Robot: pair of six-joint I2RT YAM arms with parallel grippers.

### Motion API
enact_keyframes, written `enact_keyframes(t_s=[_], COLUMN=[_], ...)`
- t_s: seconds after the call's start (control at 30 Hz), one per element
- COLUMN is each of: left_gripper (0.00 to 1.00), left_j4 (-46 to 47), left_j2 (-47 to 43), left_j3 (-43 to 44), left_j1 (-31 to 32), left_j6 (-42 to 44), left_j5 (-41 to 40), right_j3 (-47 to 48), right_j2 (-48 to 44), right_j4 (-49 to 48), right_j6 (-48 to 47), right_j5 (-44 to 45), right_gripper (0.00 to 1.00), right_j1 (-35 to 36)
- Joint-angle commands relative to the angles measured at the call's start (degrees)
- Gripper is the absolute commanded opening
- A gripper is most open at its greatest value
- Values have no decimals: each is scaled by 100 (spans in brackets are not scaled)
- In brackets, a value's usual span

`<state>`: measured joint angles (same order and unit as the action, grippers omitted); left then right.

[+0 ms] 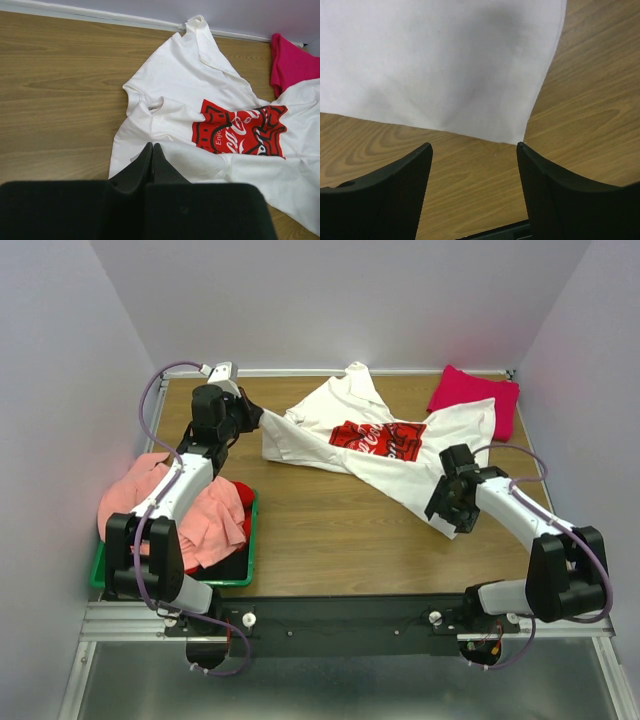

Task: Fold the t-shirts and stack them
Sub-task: Flatten the tshirt out

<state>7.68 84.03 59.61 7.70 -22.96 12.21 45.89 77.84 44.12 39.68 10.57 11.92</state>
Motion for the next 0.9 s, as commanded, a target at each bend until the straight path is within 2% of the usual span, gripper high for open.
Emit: enact_keyframes(t_s=[0.0,0.13,0.33,0.63,0.77,0.8,0.87], left_gripper=[0,0,0,0,0,0,0], left_j4=[251,295,313,313,295,295,295], left_j2=[-247,-308,-352,-352,-370,-378,-387], left_j3=[-46,-82,-134,-134,-126,-126,-117], left_j1=[-41,-41,-32,-32,-32,-32,-32], left_j6=[2,-24,-42,-42,-51,-59,-59], left_j5=[308,414,458,467,476,493,493], right_j3=[-282,-370,-343,-511,-677,-721,-844], right_j2=[-199,-208,-209,-244,-173,-173,-191], right_j4=[334,325,264,-70,-289,-368,-465], right_j6=[487,681,901,752,734,751,752], right_j5=[287,296,946,877,552,447,280], right_gripper=[70,69,61,59,51,46,42], right_j1=[-15,-23,-94,-410,-419,-419,-419])
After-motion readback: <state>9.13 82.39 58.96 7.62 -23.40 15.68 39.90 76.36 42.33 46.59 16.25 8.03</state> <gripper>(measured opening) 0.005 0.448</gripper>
